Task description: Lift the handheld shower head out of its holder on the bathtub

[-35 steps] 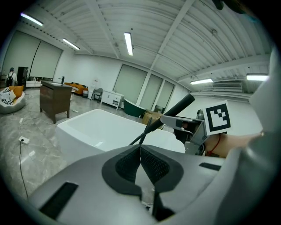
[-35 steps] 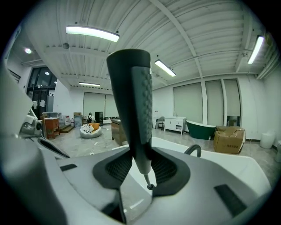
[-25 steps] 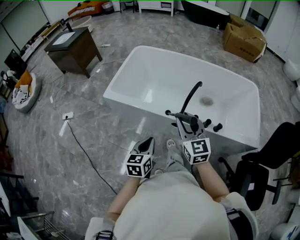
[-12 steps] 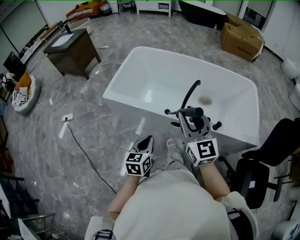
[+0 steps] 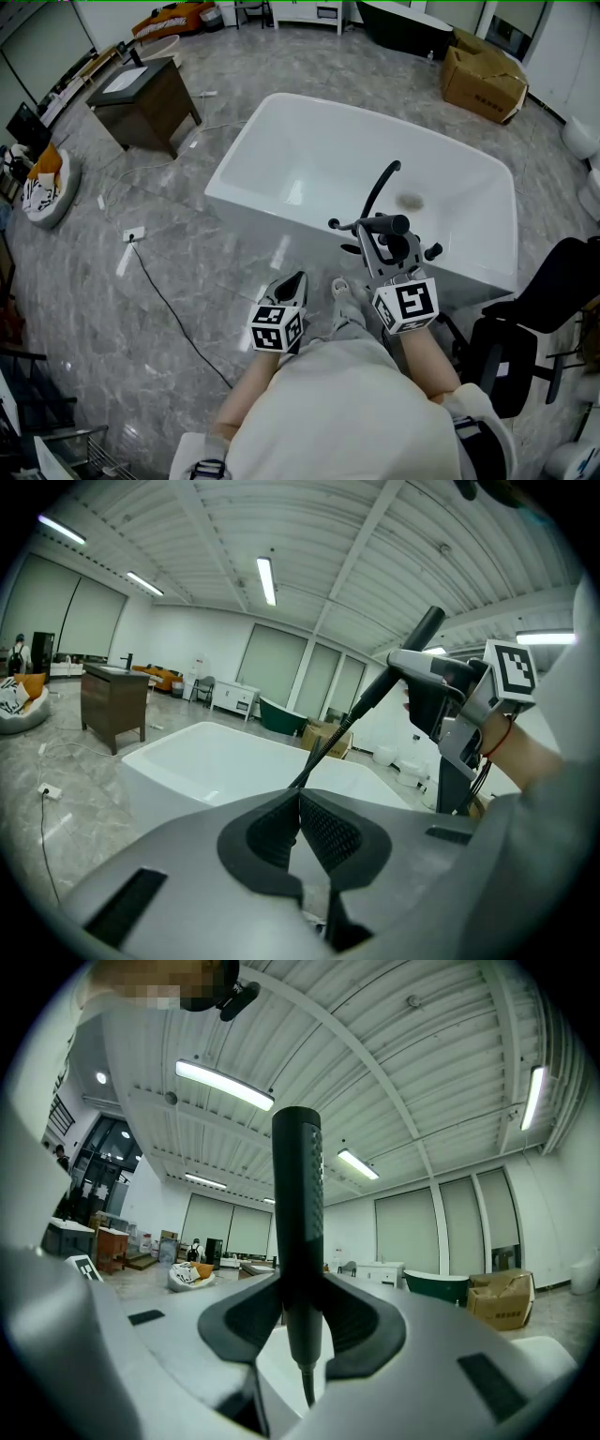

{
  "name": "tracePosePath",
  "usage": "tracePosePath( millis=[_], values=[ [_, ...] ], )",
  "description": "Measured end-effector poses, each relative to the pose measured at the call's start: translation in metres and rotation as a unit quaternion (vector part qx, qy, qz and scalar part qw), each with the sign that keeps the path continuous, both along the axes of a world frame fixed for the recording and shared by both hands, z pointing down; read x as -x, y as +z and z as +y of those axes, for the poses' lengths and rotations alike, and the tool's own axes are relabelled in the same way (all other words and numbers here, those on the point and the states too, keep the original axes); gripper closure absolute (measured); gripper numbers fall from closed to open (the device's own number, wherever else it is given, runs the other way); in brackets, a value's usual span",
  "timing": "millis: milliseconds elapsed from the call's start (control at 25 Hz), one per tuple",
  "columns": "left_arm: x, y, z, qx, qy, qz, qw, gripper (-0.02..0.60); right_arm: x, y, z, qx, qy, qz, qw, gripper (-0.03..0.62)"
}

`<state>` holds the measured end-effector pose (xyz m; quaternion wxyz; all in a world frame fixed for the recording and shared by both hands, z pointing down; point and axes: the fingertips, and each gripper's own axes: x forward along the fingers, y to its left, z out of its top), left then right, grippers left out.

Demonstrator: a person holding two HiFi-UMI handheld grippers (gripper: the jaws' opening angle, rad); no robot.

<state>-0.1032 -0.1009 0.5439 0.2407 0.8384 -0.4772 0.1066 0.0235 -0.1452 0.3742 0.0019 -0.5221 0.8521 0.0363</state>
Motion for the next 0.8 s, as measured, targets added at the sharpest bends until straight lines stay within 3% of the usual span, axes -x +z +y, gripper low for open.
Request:
tracePosePath(
  millis=[800],
  values=[
    [-0.0065,0.0033,0.0029,0.006,-0.001,-0.001,1.0,0.561,-0.0047,0.002,-0.0031,0.004,0.0,-0.003,1.0,0.45]
  ],
)
